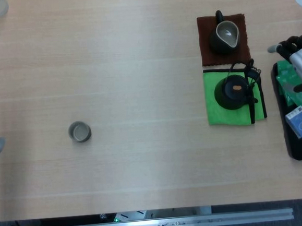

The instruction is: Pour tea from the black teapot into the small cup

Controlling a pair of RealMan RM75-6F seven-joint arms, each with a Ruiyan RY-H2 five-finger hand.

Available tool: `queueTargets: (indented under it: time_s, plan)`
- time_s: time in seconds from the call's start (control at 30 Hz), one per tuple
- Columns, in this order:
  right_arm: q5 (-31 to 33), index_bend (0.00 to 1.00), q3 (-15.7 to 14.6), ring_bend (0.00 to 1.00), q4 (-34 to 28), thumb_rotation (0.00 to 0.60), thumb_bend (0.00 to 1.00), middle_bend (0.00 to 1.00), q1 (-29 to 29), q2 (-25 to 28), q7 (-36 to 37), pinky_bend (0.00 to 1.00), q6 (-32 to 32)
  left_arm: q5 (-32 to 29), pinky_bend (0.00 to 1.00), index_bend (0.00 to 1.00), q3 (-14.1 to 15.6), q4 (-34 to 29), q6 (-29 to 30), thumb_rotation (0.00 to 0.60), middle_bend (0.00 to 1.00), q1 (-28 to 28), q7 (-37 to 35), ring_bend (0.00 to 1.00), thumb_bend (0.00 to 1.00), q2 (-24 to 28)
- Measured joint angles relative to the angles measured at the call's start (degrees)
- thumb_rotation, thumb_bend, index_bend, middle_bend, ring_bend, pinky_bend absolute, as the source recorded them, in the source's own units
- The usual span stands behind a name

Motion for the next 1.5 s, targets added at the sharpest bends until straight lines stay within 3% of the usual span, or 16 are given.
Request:
queueTargets:
  time_s: [0.47,1.07,1.27,1.5]
  plan:
    - [2.93,0.28,0.57,0.24,8.22,0.600,0.00,0.33,4.02,-8.54,-5.68,0.27,-3.37,-0.30,0.07,0.11,0.21,-0.24,-0.33,0.600,0.11,0.13,-0.42,0.10,0.23,0.13]
    - [0.27,0.28,0.44,0.24,25.62,0.600,0.00,0.33,8.54,-19.21,-2.43,0.27,-2.27,-0.48,0.07,0.11,0.35,-0.05,0.00,0.600,0.11,0.47,-0.16,0.10,0.23,-0.01]
    - [-2.30,0.28,-0.41,0.24,28.32,0.600,0.00,0.33,9.29,-20.81,0.76,0.27,0.51,-0.54,0.07,0.11,0.32,-0.13,0.33,0.600,0.11,0.68,-0.12,0.10,0.23,0.18]
    - [-4.72,0.28,-1.91,0.24,26.59,0.600,0.00,0.33,9.35,-19.52,2.85,0.27,3.00,-0.24,0.07,0.11,0.42,-0.43,0.55,0.600,0.11,0.82,-0.11,0.10,0.23,0.33]
